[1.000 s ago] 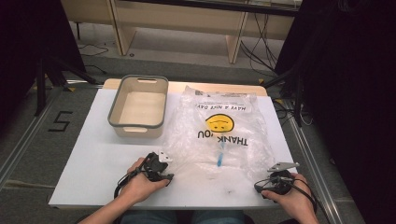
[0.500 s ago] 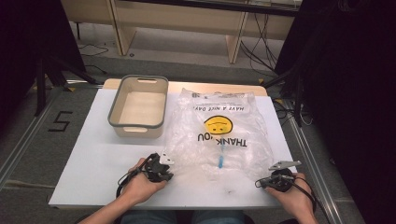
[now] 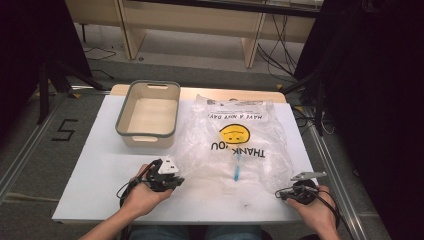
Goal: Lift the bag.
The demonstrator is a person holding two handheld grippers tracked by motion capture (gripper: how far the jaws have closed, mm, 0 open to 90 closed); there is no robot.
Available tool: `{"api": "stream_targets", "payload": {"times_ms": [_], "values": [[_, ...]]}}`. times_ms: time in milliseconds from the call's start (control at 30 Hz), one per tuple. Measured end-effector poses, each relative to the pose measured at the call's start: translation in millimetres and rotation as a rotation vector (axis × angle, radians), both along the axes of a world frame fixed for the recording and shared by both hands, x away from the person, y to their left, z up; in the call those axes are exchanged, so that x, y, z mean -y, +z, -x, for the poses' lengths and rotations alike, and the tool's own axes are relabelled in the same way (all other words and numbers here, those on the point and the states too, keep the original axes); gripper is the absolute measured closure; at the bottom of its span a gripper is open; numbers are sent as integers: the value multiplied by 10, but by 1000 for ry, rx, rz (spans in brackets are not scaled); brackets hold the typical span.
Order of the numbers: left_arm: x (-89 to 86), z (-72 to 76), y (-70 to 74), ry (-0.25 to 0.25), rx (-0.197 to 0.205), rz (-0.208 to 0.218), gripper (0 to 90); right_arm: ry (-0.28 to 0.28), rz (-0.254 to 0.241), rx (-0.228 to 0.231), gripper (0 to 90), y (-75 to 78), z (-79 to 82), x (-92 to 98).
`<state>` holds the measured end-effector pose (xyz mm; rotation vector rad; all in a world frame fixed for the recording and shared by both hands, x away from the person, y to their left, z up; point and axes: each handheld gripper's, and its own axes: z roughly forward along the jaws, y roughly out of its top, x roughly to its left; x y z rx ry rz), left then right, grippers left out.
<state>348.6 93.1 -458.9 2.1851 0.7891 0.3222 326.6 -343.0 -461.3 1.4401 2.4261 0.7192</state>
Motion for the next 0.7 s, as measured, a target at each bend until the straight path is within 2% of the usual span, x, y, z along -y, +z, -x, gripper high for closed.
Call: {"api": "stream_targets", "payload": {"times_ms": [167,367,533,700], "values": [[-9,16,72,0,91,61,886,-27,-35,24,897,46,6,29],[-33,17,158,16,177,105,886,-51,-59,75,897,109,16,49],[-42,19,198,24,212,123,886,-64,-72,125,898,169,24,53],[-54,17,225,32,238,134,887,-74,-84,141,898,188,29,56]]}}
